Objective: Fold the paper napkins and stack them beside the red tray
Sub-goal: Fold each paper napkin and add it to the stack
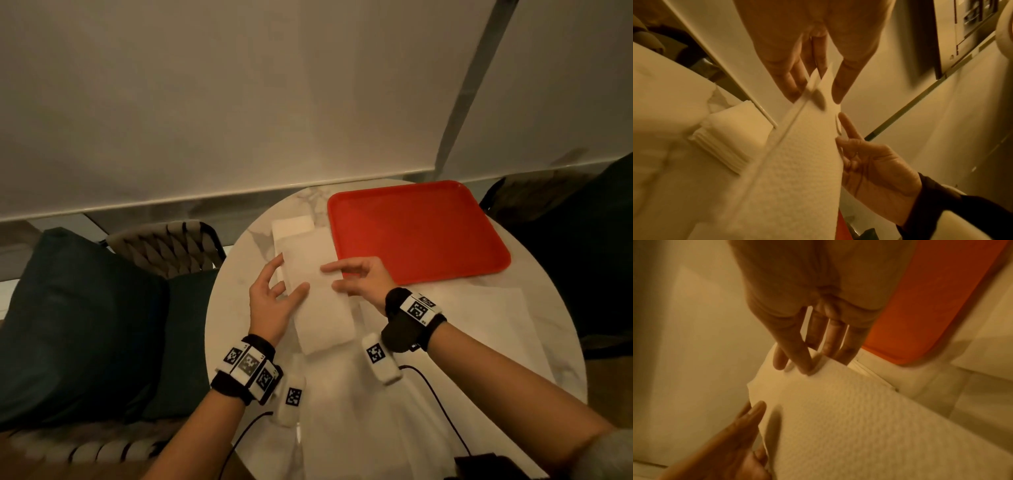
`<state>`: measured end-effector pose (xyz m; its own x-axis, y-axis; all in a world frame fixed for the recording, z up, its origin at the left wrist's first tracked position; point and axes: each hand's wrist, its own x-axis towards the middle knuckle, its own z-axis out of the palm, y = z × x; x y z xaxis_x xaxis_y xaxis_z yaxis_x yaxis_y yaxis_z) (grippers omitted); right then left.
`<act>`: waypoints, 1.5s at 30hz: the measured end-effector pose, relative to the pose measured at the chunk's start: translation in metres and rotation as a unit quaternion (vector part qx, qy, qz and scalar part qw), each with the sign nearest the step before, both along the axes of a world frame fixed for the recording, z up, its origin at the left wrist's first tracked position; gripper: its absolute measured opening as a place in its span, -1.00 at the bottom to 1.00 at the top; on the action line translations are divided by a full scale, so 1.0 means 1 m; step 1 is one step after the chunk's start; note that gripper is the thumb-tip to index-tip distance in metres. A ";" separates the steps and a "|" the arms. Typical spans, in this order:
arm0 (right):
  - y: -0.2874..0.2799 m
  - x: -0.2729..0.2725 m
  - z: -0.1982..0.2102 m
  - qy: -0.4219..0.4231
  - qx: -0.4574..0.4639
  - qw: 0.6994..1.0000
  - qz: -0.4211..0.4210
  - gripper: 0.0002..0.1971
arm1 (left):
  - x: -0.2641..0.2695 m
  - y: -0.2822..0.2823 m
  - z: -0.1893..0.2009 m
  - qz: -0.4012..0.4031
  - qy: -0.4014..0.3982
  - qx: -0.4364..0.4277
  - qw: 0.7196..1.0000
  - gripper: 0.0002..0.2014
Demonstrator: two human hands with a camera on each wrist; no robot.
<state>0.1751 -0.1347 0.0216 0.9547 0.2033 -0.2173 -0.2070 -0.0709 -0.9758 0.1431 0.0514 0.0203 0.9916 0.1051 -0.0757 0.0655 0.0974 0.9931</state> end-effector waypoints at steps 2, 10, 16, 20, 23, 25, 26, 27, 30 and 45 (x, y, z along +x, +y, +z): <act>0.003 0.008 -0.002 0.019 0.003 1.000 -0.006 -0.63 | 0.012 0.005 -0.008 0.007 0.003 -0.005 1.000 -0.37; 0.020 0.067 -0.029 0.048 0.000 0.998 -0.040 -0.56 | 0.072 0.019 -0.048 0.020 0.025 0.050 0.998 -0.46; 0.035 0.127 -0.050 0.019 -0.106 0.994 -0.022 -0.43 | 0.134 0.032 -0.072 -0.024 0.035 0.265 0.963 -0.34; 0.042 0.154 -0.077 -0.010 -0.227 0.974 0.002 -0.44 | 0.155 0.039 -0.088 -0.086 0.070 0.332 0.937 -0.29; 0.046 0.160 -0.093 -0.008 -0.271 0.962 0.021 -0.44 | 0.160 0.040 -0.096 -0.108 0.088 0.360 0.923 -0.29; 0.049 0.159 -0.102 -0.013 -0.300 0.953 0.040 -0.46 | 0.160 0.040 -0.102 -0.124 0.094 0.403 0.902 -0.29; 0.051 0.159 -0.105 -0.020 -0.320 0.946 0.052 -0.47 | 0.160 0.038 -0.104 -0.134 0.095 0.433 0.886 -0.29; 0.052 0.157 -0.107 -0.026 -0.338 0.939 0.063 -0.45 | 0.159 0.038 -0.105 -0.142 0.099 0.457 0.872 -0.29; 0.051 0.151 -0.103 -0.024 -0.369 0.926 0.078 -0.37 | 0.153 0.034 -0.104 -0.154 0.129 0.501 0.842 -0.30; -0.079 -0.012 -0.064 0.015 -0.355 0.935 0.021 -0.50 | -0.023 -0.056 -0.081 -0.149 -0.001 0.443 0.884 -0.57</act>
<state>0.1635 -0.2138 -0.0428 0.9404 0.0340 -0.3384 -0.2170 -0.7062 -0.6739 0.1198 -0.0051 -0.0604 0.9853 -0.1430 -0.0932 -0.0439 -0.7397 0.6715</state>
